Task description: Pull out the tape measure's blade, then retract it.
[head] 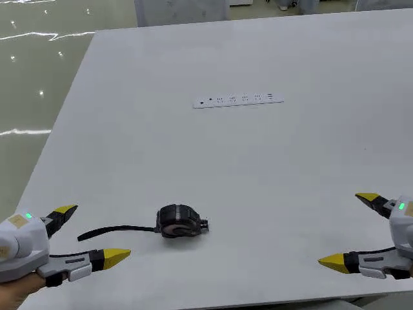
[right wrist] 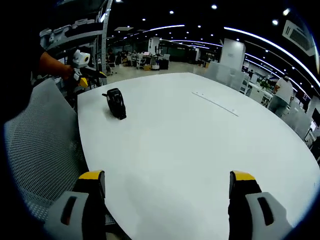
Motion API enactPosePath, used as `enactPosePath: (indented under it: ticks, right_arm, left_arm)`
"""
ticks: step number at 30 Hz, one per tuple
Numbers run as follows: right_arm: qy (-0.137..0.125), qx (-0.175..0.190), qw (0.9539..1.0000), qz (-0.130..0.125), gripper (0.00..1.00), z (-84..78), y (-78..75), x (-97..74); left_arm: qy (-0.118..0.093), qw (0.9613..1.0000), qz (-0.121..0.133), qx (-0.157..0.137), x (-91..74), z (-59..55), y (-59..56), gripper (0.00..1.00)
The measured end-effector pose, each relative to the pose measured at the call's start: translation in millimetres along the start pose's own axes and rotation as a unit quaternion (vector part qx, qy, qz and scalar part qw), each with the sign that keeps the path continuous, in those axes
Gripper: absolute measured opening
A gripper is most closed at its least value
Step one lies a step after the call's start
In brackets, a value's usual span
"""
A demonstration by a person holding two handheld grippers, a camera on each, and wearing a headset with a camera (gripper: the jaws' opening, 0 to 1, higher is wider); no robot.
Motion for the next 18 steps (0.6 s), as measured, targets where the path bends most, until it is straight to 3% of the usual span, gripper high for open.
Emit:
enactPosePath:
  ticks: [5,10,18]
  right_arm:
    - [-0.018,-0.013,0.9998,-0.002,1.00,-2.9,-10.4,-9.7]
    - [-0.010,-0.010,0.9999,0.002,1.00,-6.6,-10.3,-11.3]
    - [-0.004,0.004,1.0000,0.006,1.00,-10.5,-9.0,-9.5]
  left_arm:
    - [0.007,0.9998,0.003,0.019,1.9,-1.7,-1.8,1.00]
    - [-0.002,0.9997,-0.006,0.024,4.5,7.7,-4.0,1.00]
    - [0.000,0.9994,-0.015,0.031,6.6,12.0,-7.9,1.00]
Point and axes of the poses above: the centre of the closed fingertips' face, and the gripper's own axes: x roughly forward along the fingers, y roughly to its left, z roughly out of its top, the point moved 4 cm from there along -x, roughly backward along the fingers, and after that the axes turned 3 degrees about -z, right-handed, at the moved point
